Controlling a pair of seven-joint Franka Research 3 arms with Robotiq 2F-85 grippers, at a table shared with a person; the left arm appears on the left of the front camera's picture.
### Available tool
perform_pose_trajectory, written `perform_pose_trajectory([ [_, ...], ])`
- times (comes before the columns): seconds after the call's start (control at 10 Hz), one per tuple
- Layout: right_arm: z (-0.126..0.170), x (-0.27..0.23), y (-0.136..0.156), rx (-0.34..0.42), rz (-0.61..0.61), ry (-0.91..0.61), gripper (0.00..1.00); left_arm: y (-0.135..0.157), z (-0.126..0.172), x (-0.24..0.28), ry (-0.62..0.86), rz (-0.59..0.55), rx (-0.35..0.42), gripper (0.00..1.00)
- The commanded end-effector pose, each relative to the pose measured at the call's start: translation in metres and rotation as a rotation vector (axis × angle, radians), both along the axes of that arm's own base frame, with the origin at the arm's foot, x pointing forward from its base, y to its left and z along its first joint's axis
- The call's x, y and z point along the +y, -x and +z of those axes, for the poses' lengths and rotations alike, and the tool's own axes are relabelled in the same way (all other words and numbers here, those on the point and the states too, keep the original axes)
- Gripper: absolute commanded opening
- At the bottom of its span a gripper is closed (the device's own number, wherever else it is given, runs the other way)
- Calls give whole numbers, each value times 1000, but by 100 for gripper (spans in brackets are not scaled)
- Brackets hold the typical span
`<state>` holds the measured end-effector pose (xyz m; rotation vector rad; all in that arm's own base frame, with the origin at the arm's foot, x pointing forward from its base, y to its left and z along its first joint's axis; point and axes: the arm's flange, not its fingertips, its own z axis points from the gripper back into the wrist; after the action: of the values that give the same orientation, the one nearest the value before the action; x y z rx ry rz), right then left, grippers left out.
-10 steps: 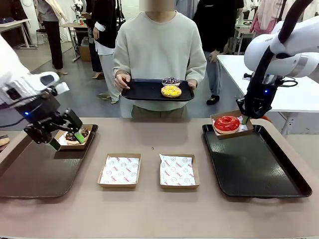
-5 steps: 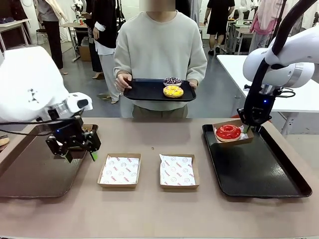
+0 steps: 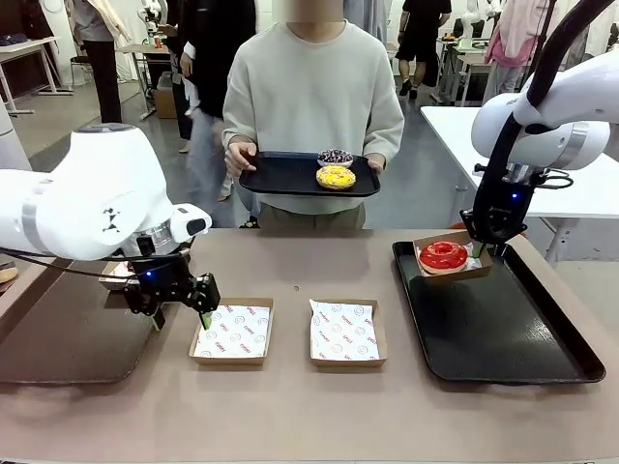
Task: Individually package the donuts and arrange them on the tray.
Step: Place the picked Paper togo box on the Handle tray while simultaneously picking up another Paper togo box from the table with the other hand.
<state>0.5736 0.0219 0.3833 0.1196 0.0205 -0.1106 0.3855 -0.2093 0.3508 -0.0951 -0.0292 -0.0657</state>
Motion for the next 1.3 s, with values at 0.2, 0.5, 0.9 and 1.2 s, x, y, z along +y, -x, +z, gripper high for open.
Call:
perform_pose_trajectory([
  [0.2, 0, 0, 1, 0, 0, 0, 2, -21, -24, -20, -34, 26, -30, 89],
  [0.5, 0, 0, 1, 0, 0, 0, 2, -17, -25, -12, -7, 1, -9, 89],
  [0.9, 0, 0, 1, 0, 0, 0, 2, -17, -25, -12, -7, 1, -9, 89],
  [1.2, 0, 0, 0, 1, 0, 0, 2, -18, -26, -12, -5, 2, -8, 89],
])
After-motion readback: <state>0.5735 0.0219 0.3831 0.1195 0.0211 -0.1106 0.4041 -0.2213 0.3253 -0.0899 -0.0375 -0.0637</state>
